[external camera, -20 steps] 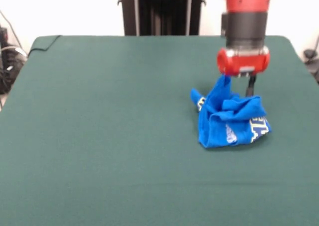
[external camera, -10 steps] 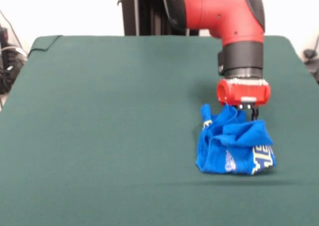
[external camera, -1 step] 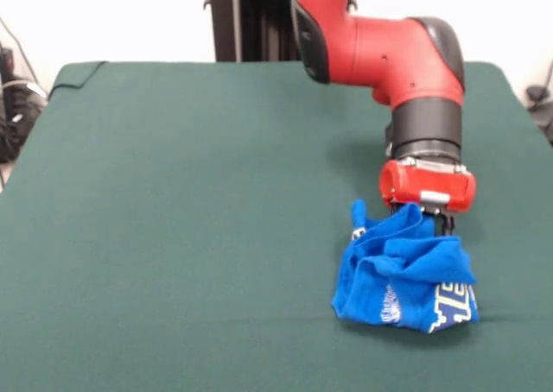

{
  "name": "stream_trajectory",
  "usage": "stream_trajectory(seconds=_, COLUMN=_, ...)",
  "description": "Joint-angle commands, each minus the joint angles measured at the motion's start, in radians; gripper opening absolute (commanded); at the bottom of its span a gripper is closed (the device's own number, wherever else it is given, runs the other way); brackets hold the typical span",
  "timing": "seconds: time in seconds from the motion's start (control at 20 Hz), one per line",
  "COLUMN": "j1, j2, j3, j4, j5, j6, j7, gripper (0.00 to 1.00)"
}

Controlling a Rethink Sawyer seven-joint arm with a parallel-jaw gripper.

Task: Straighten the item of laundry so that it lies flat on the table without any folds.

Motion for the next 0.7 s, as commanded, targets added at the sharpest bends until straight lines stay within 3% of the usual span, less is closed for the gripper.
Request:
stream_trajectory(seconds=0.05, j1=0.052, j2=0.075, j3=-0.028, j4=0.047, j5=0.369, j6=0.307, j7=0.008, gripper=1.00)
stream_trajectory(seconds=0.1, j1=0.052, j2=0.065, j3=-0.028, j4=0.055, j5=0.404, j6=0.381, j7=-0.003, gripper=0.00)
stream_trajectory(seconds=0.35, j1=0.056, j2=0.059, j3=-0.039, j4=0.045, j5=0.396, j6=0.464, j7=0.001, gripper=0.00)
stream_trajectory(seconds=0.55, j1=0.136, j2=0.023, j3=-0.096, j4=0.124, j5=0.555, j6=0.466, j7=0.017, gripper=0.00)
stream_trajectory(seconds=0.65, j1=0.265, j2=0.024, j3=-0.210, j4=0.154, j5=0.799, j6=0.604, j7=-0.115, gripper=0.00)
stream_trajectory(seconds=0.7, j1=0.410, j2=0.097, j3=-0.376, j4=0.147, j5=1.026, j6=0.831, j7=-0.212, gripper=0.00)
